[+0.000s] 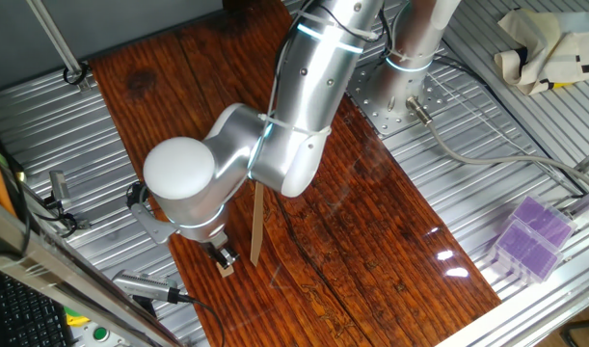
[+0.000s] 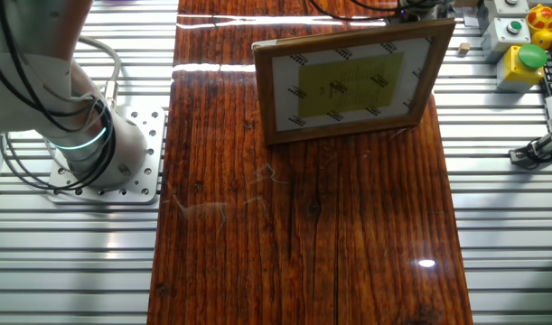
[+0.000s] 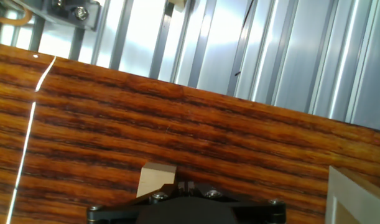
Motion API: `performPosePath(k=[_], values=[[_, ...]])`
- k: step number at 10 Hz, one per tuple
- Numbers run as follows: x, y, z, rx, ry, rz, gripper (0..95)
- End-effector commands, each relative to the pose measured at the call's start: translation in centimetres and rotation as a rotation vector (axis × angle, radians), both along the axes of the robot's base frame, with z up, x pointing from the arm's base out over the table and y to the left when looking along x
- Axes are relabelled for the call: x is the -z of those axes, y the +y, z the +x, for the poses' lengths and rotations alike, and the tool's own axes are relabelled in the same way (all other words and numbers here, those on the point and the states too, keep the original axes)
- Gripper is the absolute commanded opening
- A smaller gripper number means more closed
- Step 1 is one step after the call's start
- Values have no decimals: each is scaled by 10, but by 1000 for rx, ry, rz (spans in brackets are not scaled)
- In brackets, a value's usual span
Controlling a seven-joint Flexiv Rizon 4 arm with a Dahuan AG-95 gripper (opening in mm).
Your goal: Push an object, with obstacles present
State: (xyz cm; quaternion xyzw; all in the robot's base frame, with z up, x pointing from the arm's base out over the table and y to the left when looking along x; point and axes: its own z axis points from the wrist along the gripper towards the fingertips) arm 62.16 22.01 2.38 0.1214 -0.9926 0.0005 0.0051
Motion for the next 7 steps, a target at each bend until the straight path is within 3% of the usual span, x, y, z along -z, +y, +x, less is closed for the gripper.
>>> performPosePath(k=[1, 7], values=[[1, 3, -1, 5, -3, 1, 0], [-3, 16, -5, 38, -3, 27, 0]])
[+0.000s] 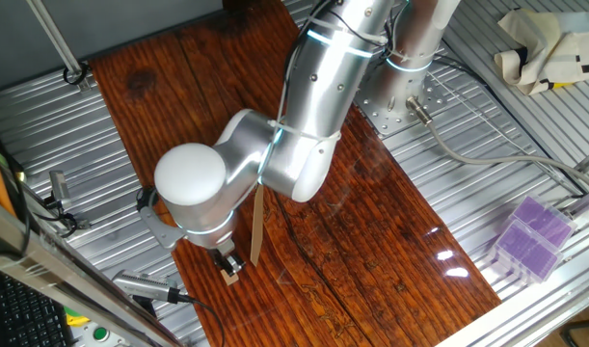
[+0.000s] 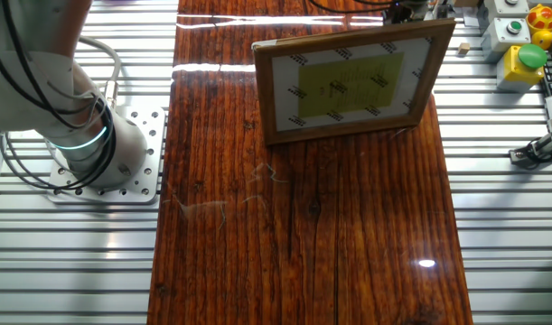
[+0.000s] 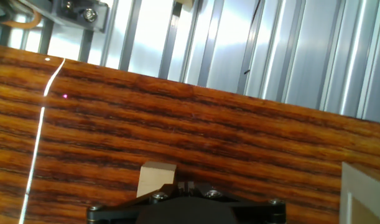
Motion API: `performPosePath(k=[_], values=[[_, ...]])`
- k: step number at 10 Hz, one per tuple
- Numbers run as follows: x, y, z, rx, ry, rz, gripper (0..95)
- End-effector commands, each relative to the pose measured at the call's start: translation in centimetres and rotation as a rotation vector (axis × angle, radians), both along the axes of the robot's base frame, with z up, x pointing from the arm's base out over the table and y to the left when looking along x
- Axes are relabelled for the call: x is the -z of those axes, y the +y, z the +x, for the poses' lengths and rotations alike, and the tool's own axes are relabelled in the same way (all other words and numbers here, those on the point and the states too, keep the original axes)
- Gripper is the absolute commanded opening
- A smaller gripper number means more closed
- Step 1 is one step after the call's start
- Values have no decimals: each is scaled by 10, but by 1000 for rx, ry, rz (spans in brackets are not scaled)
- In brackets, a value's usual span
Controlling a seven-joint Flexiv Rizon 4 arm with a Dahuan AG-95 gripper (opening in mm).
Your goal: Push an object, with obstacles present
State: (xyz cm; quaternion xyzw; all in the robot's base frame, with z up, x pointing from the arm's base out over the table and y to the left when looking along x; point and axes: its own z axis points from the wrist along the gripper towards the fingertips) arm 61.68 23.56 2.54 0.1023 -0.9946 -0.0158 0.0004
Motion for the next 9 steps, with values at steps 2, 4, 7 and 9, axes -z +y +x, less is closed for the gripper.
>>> performPosePath(k=[2, 4, 7, 9], values=[[-2, 0, -1, -22, -7, -22, 0], [-2, 0, -1, -51, -10, -31, 0], [-2, 0, -1, -59, -9, -15, 0], [-2, 0, -1, -55, -10, -12, 0]])
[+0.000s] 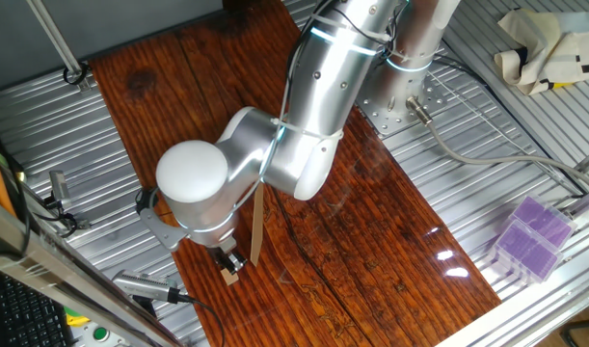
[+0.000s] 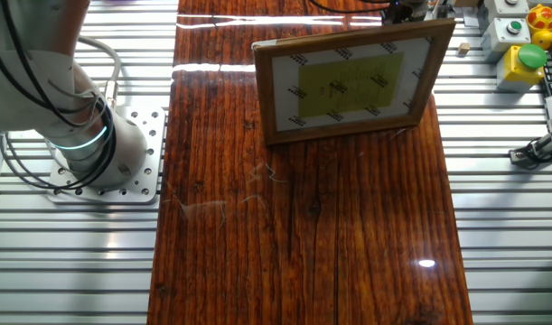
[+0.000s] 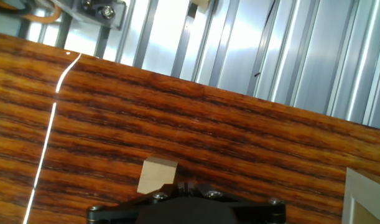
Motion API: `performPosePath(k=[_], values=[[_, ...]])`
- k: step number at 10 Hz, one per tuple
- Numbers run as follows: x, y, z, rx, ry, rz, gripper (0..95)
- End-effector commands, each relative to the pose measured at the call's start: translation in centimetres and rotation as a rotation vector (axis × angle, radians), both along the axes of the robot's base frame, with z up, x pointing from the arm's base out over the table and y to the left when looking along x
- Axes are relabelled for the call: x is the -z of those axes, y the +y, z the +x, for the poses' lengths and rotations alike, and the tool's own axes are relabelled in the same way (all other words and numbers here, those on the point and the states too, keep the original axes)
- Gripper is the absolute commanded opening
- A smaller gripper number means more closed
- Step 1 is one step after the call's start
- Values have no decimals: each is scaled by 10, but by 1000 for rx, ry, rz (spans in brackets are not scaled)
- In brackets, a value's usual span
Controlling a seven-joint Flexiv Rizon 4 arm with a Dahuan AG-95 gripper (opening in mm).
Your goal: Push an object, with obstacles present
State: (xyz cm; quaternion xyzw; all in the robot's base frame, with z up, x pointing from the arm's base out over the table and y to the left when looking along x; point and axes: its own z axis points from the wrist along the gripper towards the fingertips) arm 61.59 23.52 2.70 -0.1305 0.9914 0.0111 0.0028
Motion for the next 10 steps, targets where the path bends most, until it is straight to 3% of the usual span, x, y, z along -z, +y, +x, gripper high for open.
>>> performPosePath(k=[1, 10], values=[[0, 1, 0, 1, -1, -4, 0], [0, 1, 0, -14, 1, 6, 0]])
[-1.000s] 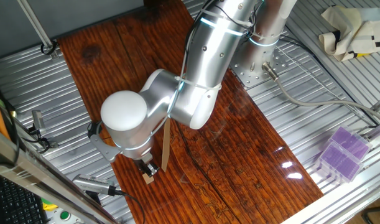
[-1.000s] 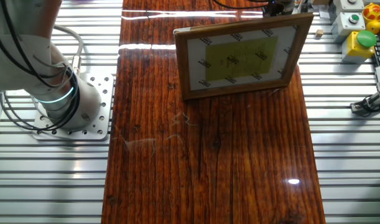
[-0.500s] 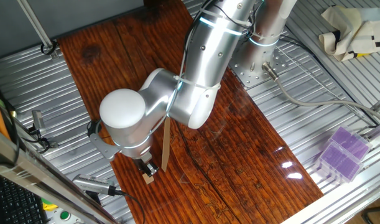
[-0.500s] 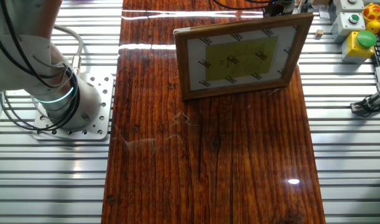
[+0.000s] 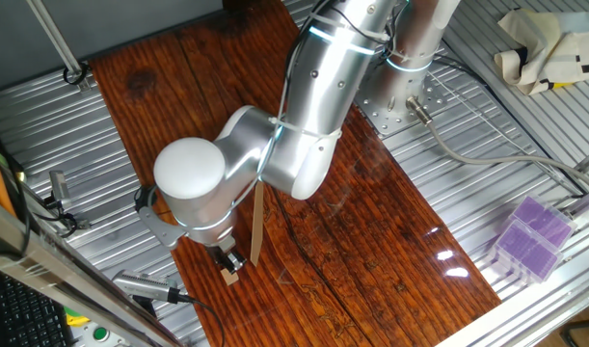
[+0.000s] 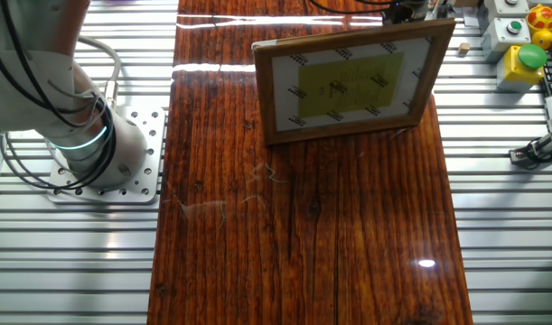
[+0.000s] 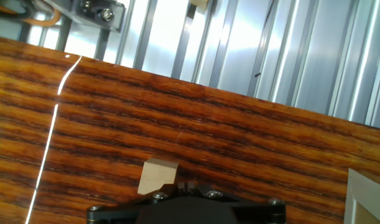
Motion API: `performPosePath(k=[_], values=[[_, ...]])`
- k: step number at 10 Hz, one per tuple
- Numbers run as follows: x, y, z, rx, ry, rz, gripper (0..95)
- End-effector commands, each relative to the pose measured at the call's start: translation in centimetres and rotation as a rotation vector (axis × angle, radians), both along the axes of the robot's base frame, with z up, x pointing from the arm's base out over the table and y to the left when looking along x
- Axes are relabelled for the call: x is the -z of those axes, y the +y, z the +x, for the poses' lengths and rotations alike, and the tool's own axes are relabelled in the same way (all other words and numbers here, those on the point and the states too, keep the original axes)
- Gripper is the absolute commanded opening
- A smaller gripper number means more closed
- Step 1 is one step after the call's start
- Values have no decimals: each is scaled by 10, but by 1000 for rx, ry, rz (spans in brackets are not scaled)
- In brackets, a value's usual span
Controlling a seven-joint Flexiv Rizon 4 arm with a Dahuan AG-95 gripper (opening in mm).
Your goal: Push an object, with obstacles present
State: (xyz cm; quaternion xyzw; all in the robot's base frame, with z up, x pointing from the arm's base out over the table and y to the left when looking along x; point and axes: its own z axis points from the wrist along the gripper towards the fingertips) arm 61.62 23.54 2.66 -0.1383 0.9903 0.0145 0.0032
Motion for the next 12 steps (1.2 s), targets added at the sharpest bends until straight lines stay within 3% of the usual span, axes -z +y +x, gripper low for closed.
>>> performPosePath(k=[1, 5, 8, 10, 12], values=[[0, 0, 0, 3, 1, -1, 0], [5, 40, 7, 75, -12, 0, 0], [-5, 75, 3, 148, 9, 13, 0], [-13, 88, -1, 164, 21, 23, 0], [-14, 84, -2, 120, 19, 12, 0]])
